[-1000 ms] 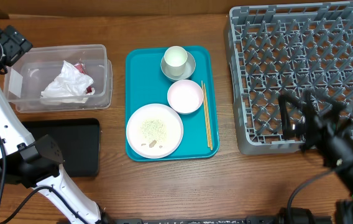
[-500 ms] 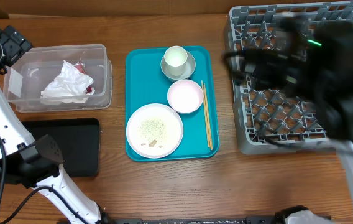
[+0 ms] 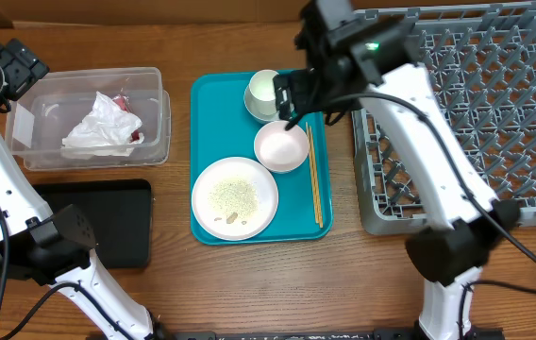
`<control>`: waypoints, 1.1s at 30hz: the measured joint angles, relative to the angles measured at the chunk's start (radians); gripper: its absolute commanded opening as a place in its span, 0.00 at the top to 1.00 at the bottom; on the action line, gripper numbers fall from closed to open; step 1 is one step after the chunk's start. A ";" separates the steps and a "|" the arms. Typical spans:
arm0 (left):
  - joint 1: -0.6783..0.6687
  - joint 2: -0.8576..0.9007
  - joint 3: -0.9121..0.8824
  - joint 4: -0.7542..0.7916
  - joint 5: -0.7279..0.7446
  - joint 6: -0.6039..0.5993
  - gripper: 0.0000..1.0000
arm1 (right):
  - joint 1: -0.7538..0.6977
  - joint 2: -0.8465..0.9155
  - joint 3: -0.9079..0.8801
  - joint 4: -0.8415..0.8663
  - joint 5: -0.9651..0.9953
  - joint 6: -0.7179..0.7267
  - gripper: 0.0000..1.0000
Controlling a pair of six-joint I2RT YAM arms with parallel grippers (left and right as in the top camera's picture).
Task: Sort waste into correct bins and load items into the dishwasher
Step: 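Move the right gripper to the pink bowl and grasp its rim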
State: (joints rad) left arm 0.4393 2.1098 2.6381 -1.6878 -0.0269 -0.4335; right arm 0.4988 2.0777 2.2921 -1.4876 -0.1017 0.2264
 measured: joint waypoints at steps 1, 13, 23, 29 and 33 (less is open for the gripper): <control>0.000 0.000 0.000 0.000 0.000 0.000 0.00 | 0.006 0.020 0.000 0.023 -0.008 -0.003 0.00; 0.000 0.000 0.000 0.000 0.000 0.000 0.00 | 0.068 0.087 0.000 0.279 -0.125 0.150 0.23; 0.000 0.000 0.000 0.000 0.000 0.000 0.00 | 0.127 0.196 0.000 0.216 0.103 0.425 0.30; 0.000 0.000 0.000 0.000 0.000 0.000 0.00 | 0.177 0.264 0.000 0.211 0.185 0.499 0.39; 0.000 0.000 0.000 0.000 0.000 0.000 0.00 | 0.193 0.302 0.000 0.212 0.218 0.531 0.47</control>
State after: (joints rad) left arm 0.4393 2.1098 2.6381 -1.6875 -0.0269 -0.4335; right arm 0.6922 2.3795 2.2925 -1.2755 0.1162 0.7570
